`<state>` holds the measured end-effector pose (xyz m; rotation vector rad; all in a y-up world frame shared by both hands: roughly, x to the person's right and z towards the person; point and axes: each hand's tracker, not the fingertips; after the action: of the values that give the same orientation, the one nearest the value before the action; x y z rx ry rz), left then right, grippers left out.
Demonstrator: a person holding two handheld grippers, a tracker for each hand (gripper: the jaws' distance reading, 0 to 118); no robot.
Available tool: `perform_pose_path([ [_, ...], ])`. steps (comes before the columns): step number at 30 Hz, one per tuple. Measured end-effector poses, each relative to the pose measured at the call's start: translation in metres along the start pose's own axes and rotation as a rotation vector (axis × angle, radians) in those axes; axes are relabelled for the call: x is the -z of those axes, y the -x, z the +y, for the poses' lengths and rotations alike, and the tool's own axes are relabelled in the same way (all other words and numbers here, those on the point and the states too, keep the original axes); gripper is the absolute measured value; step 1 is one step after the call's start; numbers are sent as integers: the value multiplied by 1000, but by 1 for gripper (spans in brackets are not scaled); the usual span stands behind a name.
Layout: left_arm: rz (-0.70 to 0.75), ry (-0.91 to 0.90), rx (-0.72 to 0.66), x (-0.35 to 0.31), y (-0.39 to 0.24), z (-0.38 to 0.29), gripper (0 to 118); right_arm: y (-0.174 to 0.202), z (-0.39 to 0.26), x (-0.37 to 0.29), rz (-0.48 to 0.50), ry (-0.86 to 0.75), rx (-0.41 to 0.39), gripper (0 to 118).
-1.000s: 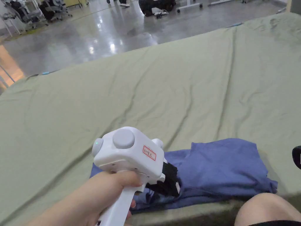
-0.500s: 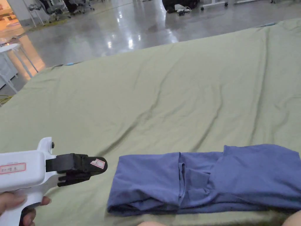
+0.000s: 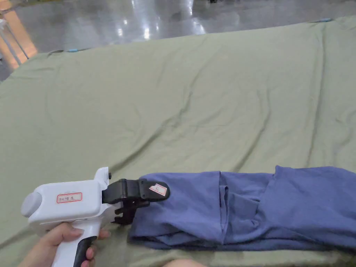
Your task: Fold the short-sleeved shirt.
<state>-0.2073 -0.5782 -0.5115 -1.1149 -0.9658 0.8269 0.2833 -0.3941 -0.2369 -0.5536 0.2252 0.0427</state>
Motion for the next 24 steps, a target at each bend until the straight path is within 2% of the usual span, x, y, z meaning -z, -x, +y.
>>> perform_pose_path([
  [1,78,24,-14,10,1,-1,18,0,-1,-1,-1,2,-3,2],
  [2,87,21,-101,17,9,-1,13,2,-1,-3,1,6,-6,2],
  [3,27,18,-200,11,20,-1,13,2,-1,-4,1,8,-7,2],
  [4,-56,2,-218,5,22,1,13,1,-2,-4,-1,10,-7,2],
  [7,47,-6,-78,-14,9,3,13,-1,-2,-4,-3,10,-5,2],
  [9,36,-16,-114,-25,8,2,13,-3,-2,-6,0,7,-2,2],
  [14,85,-64,-49,-54,-18,3,13,3,2,-5,22,-17,3,2],
  [18,233,-97,12,-90,-37,12,13,3,3,-10,36,-39,-7,2],
  [22,540,-74,79,-114,-78,23,13,-2,3,-8,46,-62,4,2],
  [24,616,-68,68,-107,-106,25,13,-4,2,-5,41,-70,13,2],
])
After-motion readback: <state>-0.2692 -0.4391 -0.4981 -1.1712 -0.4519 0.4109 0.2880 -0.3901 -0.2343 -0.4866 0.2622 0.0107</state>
